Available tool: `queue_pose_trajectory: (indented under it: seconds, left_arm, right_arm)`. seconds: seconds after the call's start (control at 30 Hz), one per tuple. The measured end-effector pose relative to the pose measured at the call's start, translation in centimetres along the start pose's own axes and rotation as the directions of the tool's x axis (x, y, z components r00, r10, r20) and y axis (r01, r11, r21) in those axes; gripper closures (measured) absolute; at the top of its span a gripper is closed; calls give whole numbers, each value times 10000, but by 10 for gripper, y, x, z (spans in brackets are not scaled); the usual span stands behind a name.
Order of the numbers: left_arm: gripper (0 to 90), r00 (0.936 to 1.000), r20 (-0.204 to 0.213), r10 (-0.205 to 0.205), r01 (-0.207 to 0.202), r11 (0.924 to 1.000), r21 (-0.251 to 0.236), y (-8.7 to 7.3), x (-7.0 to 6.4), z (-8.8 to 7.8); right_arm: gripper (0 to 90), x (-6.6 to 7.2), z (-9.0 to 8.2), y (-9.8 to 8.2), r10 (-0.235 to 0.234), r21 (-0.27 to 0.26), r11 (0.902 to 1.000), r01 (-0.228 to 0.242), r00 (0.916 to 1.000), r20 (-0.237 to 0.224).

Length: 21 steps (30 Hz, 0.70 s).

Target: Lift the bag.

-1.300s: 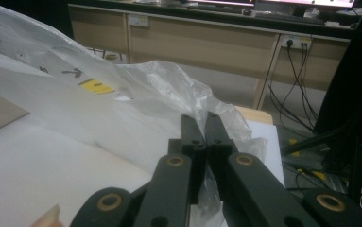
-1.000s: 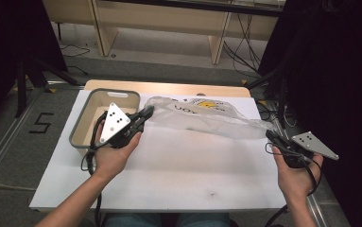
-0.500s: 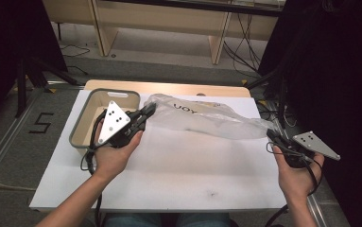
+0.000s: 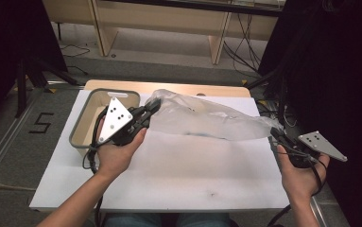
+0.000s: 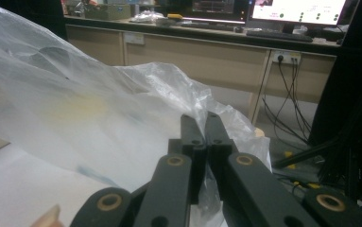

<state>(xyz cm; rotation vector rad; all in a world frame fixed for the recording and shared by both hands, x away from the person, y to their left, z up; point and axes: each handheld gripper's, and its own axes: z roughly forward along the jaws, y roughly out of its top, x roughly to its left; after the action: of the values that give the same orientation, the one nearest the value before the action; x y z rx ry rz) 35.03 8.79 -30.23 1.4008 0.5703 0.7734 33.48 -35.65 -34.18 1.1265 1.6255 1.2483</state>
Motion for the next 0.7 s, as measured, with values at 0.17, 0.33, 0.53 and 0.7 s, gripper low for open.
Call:
queue_pose_trajectory:
  seconds: [0.17, 0.33, 0.53, 0.7]
  left_arm:
    - [891, 10000, 55, 27, -26, 9999, -108, 4, -1, 1]
    - [892, 10000, 42, -7, 8, 9997, -238, 7, -1, 0]
    - [891, 10000, 11, -33, 34, 9994, -347, 10, -1, -1]
    - [891, 10000, -35, -39, 38, 9992, -408, 11, 0, 0]
  right_arm:
    - [900, -1, -1, 0, -1, -18, 10000, 1, 10000, 32]
    - [900, -1, -5, 3, 8, -118, 9999, -8, 10000, 57]
    - [900, 0, -7, 7, -11, -273, 9996, 12, 10000, 47]
    - [900, 1, -7, 6, 12, -220, 9998, -11, 10000, 9]
